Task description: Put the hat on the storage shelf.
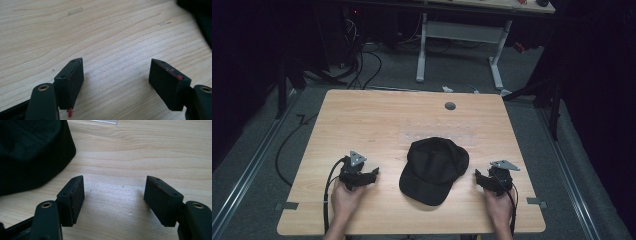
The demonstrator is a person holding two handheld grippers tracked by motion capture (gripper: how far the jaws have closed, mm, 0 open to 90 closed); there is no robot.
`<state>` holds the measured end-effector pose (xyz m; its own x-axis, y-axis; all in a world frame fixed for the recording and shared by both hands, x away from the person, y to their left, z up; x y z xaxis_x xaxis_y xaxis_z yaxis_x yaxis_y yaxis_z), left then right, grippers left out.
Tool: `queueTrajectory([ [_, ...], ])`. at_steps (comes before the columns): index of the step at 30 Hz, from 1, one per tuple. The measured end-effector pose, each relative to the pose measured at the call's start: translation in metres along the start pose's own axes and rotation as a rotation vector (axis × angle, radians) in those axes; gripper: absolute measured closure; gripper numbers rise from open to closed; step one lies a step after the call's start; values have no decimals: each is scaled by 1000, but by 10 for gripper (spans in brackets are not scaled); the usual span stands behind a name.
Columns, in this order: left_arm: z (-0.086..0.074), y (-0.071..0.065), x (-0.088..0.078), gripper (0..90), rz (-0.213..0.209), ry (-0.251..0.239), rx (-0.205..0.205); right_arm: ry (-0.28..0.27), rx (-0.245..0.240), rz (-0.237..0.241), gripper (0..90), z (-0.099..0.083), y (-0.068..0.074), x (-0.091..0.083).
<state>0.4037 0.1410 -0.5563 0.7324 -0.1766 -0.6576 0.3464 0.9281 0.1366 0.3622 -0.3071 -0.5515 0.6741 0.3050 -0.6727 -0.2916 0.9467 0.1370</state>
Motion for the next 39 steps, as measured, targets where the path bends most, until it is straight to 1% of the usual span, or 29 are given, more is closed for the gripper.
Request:
queueTrajectory([
  [13,0,0,0,278,-2,1,1,0,1,0,328,0,0,0],
  [14,0,1,0,282,-3,0,-4,0,1,2,329,0,0,0],
  [16,0,1,0,319,2,-2,-12,3,-8,13,332,0,-1,0],
  [18,0,1,0,320,2,-2,-13,2,-10,15,332,0,-1,0],
  [23,1,1,1,317,4,-2,-7,3,-14,17,332,2,-2,1],
  [27,1,0,1,309,6,-2,-5,0,1,5,333,3,-1,3],
  [33,1,0,1,304,3,-1,-4,-3,1,0,333,4,-2,4],
  [35,0,0,0,290,-5,1,2,-1,3,1,322,3,-1,3],
  [36,0,-1,0,283,-2,1,4,2,-4,1,320,3,-1,3],
  [39,1,0,0,283,-8,-1,-6,2,-4,6,320,3,-1,3],
])
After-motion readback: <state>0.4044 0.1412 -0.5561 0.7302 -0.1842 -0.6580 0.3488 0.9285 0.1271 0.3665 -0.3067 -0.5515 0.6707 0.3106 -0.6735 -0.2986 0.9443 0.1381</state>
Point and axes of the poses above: each handheld gripper's, and its own axes: x roughly forward along the jaws, z roughly out of its top, y roughly to its left, the point moved 3 cm from there along x, roughly forward along the jaws, and after that the axes turned 13 degrees about z, right-handed, at the moved point
